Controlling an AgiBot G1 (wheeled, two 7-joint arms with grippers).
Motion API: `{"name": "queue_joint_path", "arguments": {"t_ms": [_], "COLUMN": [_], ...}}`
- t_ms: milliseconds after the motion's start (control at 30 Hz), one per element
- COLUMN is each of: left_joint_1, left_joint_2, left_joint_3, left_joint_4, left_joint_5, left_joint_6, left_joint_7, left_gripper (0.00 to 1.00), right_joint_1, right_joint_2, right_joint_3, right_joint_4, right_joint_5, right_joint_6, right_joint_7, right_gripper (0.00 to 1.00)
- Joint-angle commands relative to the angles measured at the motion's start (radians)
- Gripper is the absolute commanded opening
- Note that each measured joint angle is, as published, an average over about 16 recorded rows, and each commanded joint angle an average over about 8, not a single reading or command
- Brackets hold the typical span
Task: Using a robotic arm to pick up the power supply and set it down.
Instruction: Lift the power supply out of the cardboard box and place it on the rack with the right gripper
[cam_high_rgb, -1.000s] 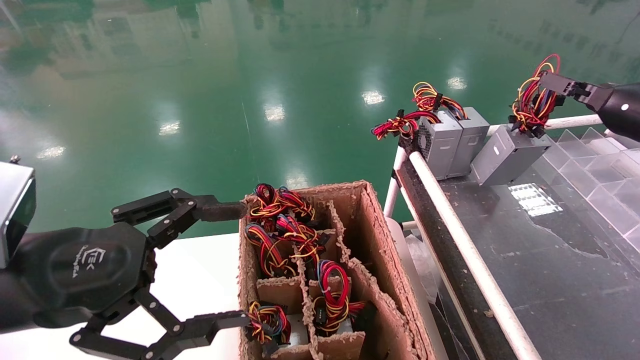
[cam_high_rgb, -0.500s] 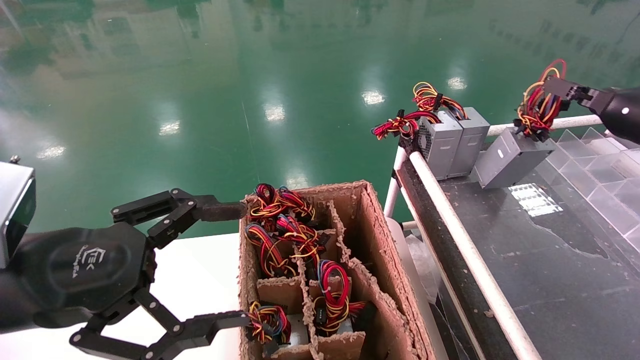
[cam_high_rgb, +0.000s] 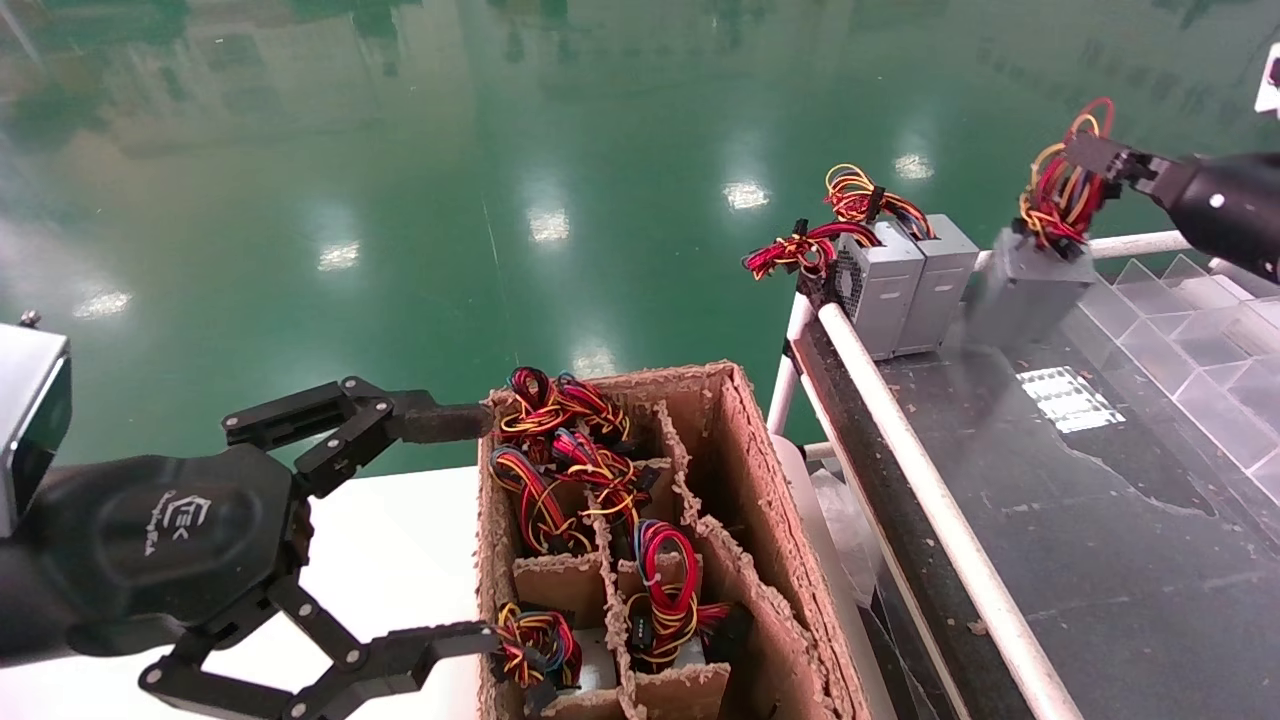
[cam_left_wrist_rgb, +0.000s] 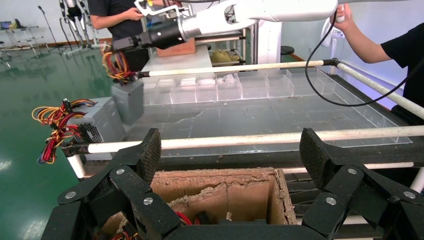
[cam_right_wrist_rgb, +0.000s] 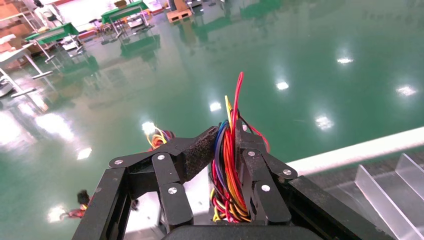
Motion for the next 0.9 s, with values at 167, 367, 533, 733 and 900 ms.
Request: {"name": "queue_joint_path", "arguments": {"t_ms": [167, 367, 533, 733, 900], "left_joint_1": [0.0, 0.0, 0.0, 0.0, 0.0], "left_joint_2": [0.0, 0.0, 0.0, 0.0, 0.0], "left_joint_3": [0.0, 0.0, 0.0, 0.001, 0.001], "left_joint_4": [0.0, 0.0, 0.0, 0.0, 0.0], "left_joint_5": [0.0, 0.0, 0.0, 0.0, 0.0], "left_joint_6": [0.0, 0.0, 0.0, 0.0, 0.0], "left_joint_7": [0.0, 0.0, 0.0, 0.0, 0.0], "left_gripper": [1.0, 1.0, 1.0, 1.0, 1.0], "right_joint_1": [0.009, 0.0, -0.012, -0.022, -0.027], "right_joint_2": [-0.031, -0.047, -0.049, -0.049, -0.044], "right_joint_3": [-0.003, -0.008, -0.01, -0.009, -0.007], "right_joint_4": [0.0, -0.006, -0.01, -0.012, -0.011], "right_joint_5": [-0.005, -0.011, -0.014, -0.014, -0.011], "right_joint_6": [0.023, 0.03, 0.028, 0.026, 0.022], "right_joint_7": [0.005, 0.021, 0.038, 0.056, 0.071], "right_gripper": [0.0, 0.0, 0.0, 0.0, 0.0]}}
